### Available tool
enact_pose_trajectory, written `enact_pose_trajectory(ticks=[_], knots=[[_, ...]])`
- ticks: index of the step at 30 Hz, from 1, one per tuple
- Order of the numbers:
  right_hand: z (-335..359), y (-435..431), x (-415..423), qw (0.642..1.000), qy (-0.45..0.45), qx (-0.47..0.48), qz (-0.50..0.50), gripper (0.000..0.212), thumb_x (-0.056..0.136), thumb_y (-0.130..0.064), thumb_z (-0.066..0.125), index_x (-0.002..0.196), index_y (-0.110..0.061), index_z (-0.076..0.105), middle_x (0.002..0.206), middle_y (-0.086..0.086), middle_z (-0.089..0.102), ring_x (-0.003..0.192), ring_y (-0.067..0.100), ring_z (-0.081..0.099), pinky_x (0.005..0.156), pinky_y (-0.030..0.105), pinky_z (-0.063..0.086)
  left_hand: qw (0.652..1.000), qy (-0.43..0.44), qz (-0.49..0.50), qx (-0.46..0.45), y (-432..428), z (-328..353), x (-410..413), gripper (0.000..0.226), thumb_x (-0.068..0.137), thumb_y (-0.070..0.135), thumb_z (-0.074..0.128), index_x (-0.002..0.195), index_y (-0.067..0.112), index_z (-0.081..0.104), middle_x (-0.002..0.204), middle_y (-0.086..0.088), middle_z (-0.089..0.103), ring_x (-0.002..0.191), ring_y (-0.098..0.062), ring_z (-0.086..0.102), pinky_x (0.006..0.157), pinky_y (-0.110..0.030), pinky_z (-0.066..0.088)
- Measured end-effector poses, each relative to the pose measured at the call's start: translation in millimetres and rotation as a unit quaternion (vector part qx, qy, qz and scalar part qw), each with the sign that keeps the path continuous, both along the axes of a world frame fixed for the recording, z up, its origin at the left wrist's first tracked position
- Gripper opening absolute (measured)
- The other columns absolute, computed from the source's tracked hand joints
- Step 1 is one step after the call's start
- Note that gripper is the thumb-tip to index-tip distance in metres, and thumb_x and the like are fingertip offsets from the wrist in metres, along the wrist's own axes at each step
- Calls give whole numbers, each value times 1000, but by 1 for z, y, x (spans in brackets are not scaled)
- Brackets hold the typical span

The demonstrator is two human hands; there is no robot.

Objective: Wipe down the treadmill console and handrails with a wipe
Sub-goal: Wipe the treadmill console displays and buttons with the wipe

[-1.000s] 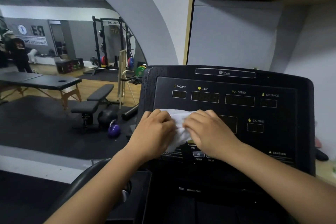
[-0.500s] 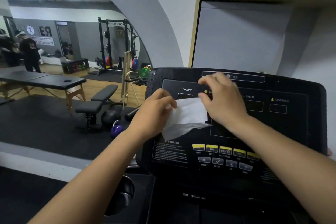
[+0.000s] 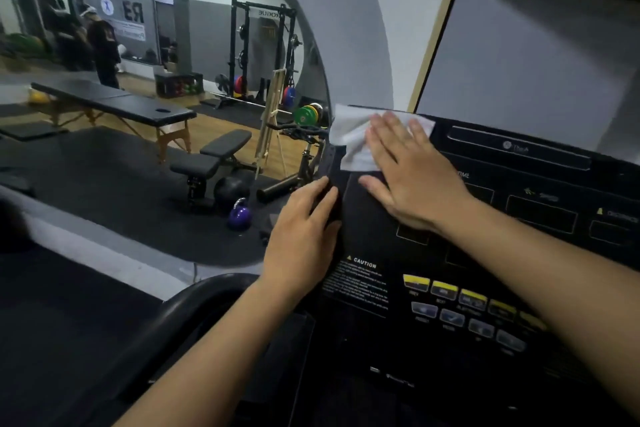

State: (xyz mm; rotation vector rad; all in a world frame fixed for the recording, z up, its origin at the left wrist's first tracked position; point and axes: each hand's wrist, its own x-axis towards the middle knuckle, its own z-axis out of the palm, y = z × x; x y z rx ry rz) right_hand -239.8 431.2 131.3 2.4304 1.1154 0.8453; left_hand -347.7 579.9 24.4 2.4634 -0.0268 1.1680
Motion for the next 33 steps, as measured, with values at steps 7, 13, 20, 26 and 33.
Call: enact_pose_trajectory(ticks=[7,13,20,26,33], knots=[[-60,-5,-33,989,29,-69,126,70,96,-55,27,150,-11,28,159,11,19,148,30,8,119,50,8,986,80,6,148,-13,-50,-31,57,97,32,50,141,-4,44,152,-26,32,146,-40,18,115,-48,29],[-1,8,-1,998,-9,-29,54,72,95,-56,11,153,-15,16,161,10,11,148,27,4,120,42,1,983,107,30,146,-30,-62,-44,60,98,43,42,142,2,45,154,-23,31,147,-38,15,116,-46,27],[-71,15,-52,977,49,-115,175,58,99,-45,30,148,-15,36,157,10,24,147,32,14,119,51,8,976,124,15,180,-26,-68,-56,60,95,43,43,138,1,50,147,-24,42,144,-38,26,117,-41,27],[-4,21,-4,994,-1,-42,97,64,97,-51,16,152,-19,23,160,9,18,148,28,9,119,40,-1,973,156,-2,171,-30,-78,-67,61,98,45,40,145,7,41,156,-23,25,148,-36,12,116,-44,27],[-77,1,-54,967,46,-170,184,67,94,-51,27,148,-12,33,157,13,23,146,34,13,118,52,11,974,183,-28,128,-30,-80,-66,67,99,51,30,149,6,33,160,-21,14,149,-35,-1,120,-45,15]])
